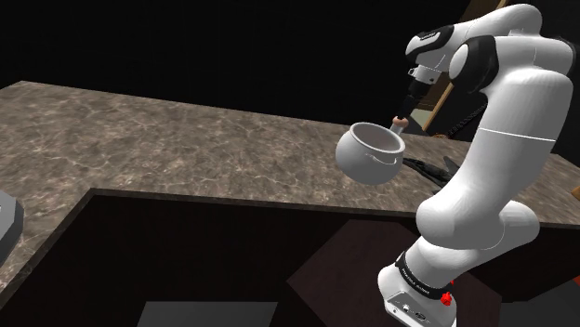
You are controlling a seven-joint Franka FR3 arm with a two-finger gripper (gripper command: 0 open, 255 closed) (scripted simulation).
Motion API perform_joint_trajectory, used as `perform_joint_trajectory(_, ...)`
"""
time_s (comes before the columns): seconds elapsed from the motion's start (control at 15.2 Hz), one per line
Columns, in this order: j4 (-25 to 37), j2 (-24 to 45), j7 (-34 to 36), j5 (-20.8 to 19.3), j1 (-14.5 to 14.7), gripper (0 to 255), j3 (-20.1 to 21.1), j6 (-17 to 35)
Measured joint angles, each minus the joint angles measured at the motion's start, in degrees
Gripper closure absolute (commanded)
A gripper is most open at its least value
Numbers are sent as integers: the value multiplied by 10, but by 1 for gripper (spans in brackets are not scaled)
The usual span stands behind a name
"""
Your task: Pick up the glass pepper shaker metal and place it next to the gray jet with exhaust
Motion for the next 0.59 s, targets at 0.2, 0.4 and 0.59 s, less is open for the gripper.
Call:
perform_joint_trajectory(0.2,49,4,1,0,-6,0,-2,-44)
perform_joint_trajectory(0.4,55,3,2,-1,-6,0,-2,-52)
perform_joint_trajectory(0.59,56,3,2,-1,-6,0,-2,-53)
